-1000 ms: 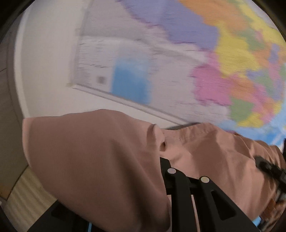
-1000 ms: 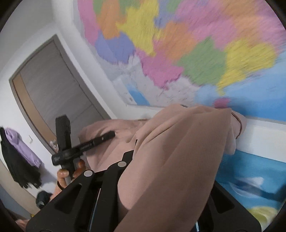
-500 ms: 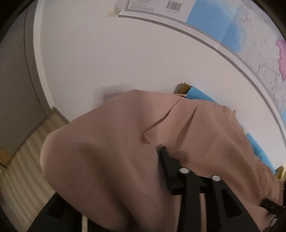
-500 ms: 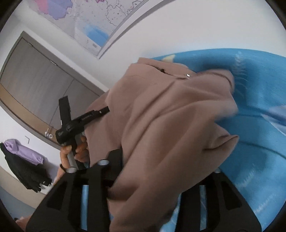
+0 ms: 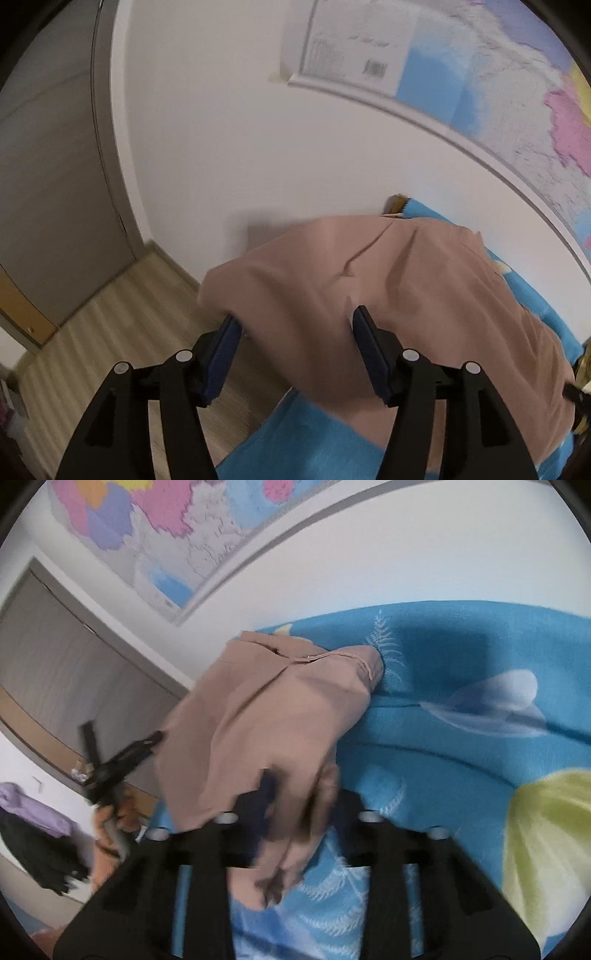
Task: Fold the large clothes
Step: 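Lower the pink jacket bundle onto the sheet and open both tools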
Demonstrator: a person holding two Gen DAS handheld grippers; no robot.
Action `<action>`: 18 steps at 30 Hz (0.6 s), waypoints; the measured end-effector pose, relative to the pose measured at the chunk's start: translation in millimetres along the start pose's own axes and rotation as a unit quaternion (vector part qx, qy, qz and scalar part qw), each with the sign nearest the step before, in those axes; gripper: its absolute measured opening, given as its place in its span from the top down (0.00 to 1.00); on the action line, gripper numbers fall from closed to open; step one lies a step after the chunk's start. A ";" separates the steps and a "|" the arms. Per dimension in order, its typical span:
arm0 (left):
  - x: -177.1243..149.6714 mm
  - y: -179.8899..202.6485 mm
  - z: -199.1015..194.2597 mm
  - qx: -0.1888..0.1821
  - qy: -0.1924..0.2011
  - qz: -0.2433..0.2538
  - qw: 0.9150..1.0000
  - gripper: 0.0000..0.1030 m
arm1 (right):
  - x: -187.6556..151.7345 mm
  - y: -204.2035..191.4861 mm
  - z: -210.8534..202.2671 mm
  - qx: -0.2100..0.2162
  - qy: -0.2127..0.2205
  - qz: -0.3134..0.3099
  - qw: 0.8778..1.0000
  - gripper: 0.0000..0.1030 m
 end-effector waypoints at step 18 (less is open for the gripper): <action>-65.9 102.3 -36.4 -0.084 0.006 0.125 0.989 0.23 | 1.9 -25.5 -33.5 -0.095 0.063 -0.083 0.990 0.46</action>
Point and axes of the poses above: each gripper's, at about its wrist camera, not at the fingertips, and z roughly the way its jaws point, y to its right, x to its top, the point moved 9 cm from there along z, roughly the way its jaws point, and after that the axes turned 3 degrees about -y, right-handed, at the moved point
